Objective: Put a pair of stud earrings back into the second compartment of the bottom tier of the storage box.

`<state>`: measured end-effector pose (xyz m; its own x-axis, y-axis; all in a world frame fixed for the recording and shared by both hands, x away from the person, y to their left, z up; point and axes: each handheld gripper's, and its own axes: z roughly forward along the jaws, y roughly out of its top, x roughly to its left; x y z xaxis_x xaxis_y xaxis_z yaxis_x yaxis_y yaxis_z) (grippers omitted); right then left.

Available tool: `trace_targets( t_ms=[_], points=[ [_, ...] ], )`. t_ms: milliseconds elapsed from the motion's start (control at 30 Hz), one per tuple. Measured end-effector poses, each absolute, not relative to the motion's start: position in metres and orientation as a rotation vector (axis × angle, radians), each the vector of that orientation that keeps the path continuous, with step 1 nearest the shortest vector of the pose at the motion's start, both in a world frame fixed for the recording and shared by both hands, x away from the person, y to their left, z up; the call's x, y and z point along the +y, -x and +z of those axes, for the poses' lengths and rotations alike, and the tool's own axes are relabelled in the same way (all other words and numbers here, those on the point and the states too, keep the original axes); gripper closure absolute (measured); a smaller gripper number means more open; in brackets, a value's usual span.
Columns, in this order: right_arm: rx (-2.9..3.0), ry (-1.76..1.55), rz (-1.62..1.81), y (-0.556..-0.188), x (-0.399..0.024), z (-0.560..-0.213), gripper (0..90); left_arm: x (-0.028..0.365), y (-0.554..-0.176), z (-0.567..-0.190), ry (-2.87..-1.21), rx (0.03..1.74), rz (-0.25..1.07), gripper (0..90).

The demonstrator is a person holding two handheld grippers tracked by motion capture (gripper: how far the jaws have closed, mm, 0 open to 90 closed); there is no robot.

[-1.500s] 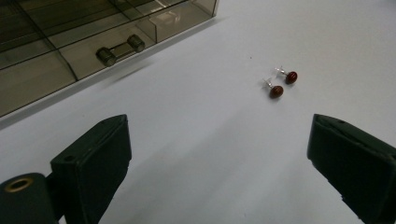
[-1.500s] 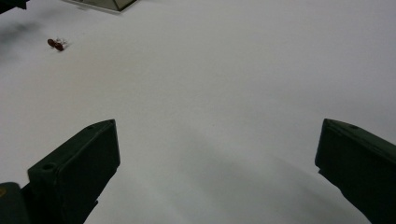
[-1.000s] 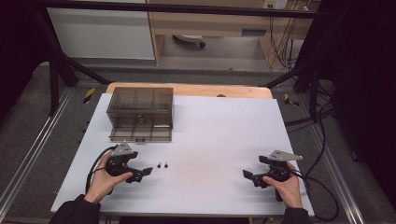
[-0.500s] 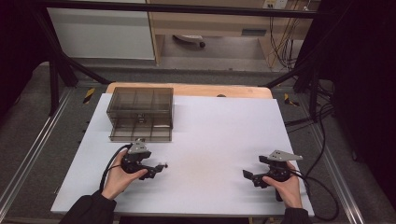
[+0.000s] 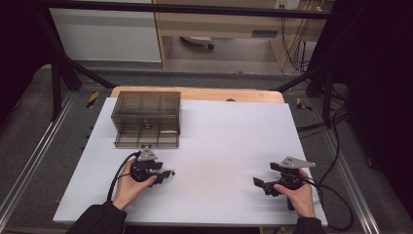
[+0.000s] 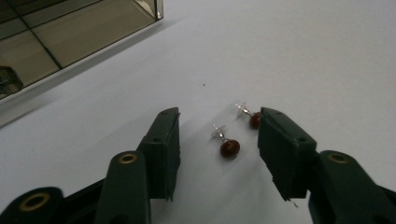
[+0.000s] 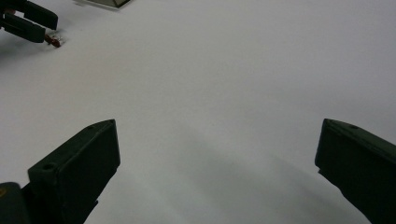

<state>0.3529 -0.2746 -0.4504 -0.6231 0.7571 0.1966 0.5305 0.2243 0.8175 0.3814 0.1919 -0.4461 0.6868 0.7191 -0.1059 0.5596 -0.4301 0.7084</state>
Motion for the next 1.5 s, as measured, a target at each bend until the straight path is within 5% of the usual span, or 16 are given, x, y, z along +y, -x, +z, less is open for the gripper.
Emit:
trace_targets(
  t_ms=[600,1500],
  points=[
    [2.257,-1.220,1.348,-0.353,-0.275,-0.450,0.7,0.186,-0.378,-0.448,-2.183,0.965,0.298,78.9],
    [2.259,-1.217,1.348,-0.353,-0.274,-0.451,0.8,0.197,-0.376,-0.433,-2.172,0.958,0.305,80.8]
  ],
)
